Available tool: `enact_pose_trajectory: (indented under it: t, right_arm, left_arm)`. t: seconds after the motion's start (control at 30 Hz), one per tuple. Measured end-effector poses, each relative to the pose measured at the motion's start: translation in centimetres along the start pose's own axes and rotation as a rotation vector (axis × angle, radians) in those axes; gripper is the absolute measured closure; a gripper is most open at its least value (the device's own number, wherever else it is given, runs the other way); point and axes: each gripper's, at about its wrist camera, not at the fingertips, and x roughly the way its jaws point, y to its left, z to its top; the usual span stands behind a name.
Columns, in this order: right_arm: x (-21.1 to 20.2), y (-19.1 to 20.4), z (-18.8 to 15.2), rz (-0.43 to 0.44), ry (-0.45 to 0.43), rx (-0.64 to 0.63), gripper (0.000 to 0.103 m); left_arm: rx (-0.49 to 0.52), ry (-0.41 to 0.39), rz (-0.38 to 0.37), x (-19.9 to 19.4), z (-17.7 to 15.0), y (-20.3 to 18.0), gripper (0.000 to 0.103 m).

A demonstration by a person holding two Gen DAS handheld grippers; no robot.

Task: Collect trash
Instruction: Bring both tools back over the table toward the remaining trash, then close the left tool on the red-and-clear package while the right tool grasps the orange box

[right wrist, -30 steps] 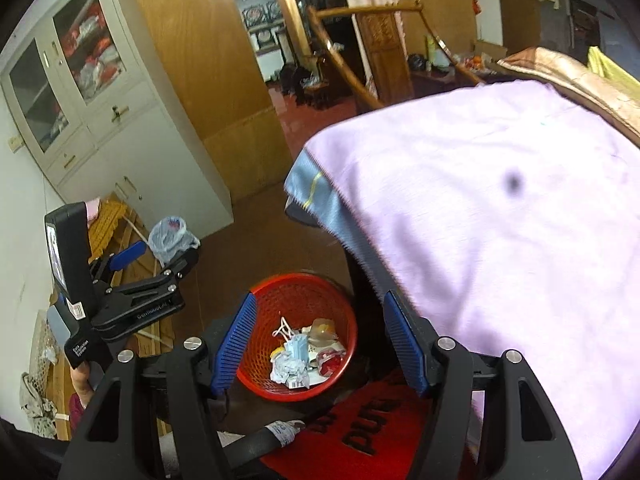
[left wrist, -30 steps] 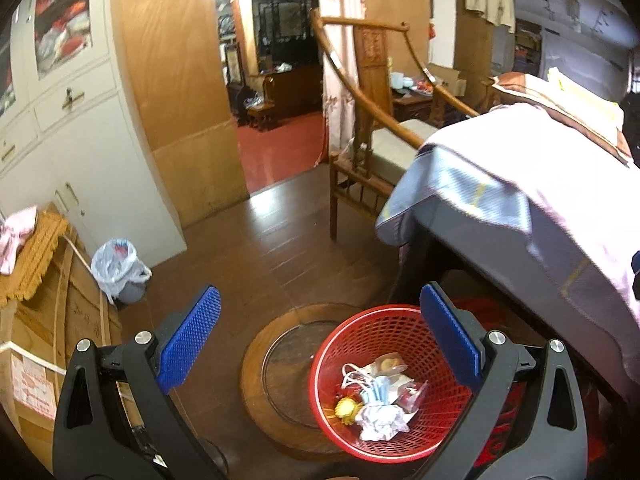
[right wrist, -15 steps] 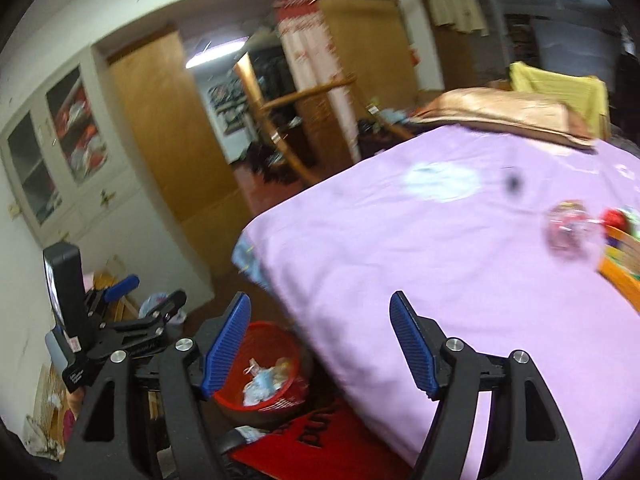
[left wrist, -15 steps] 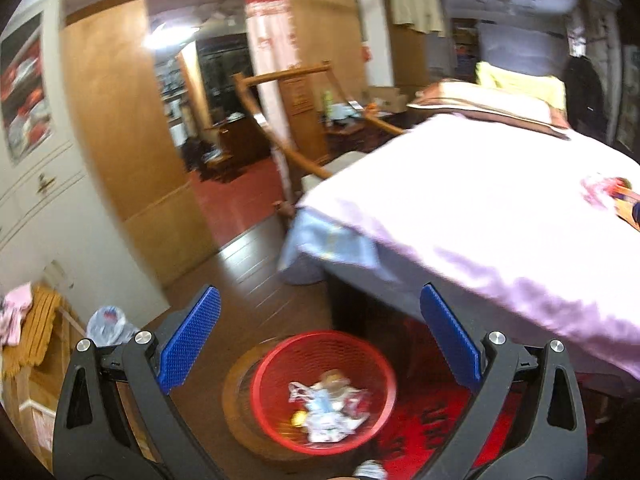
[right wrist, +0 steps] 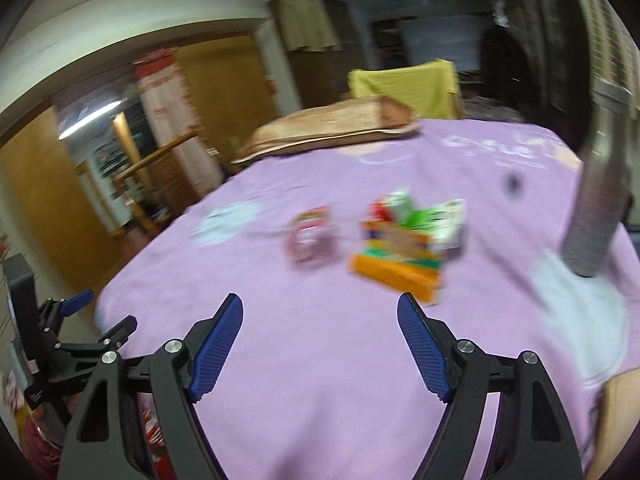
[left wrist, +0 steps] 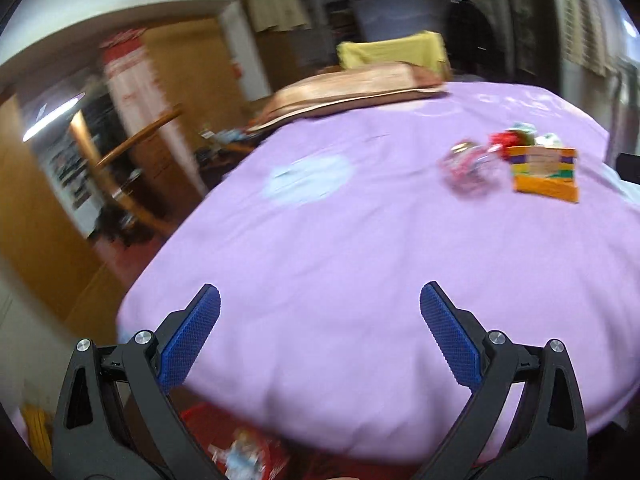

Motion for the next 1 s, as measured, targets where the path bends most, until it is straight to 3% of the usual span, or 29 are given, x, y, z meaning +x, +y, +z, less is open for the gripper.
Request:
enact_pose_trajectory:
  t: [0.2,0.5,0.73,0.9,1.0]
  right_arm:
    - [2.9,-5.1,0.6,-0.111,0.004,0.062,0.021]
    - [4.8,-7.5,-0.1,-0.100,0.032,0.140,0.017]
    - [4.8,-7.8,-0.2,-0.122,0.042,0.137,0.017]
    - [5.2,-7.0,-0.3,-0.131,0.057,0.096,0.017]
    - [5.6,-6.5,-0.5,-0.149,0.069,0.062,0.017]
  left_arm:
    - [0.072,0.001,-0.086,5.1,5.9,-6.0,0.007]
    - [0.039,0.036,-0.230,12.1,13.0,-11.7,0.007]
    - [0.015,0.138,-0.207,17.8,13.5,-13.5,0.006]
    - [-0.012,0.204,-0.093,20.0,12.7,-11.0,0.007]
    - [-0.076,0.248,-0.067,20.6,12.2,-8.5,0.007]
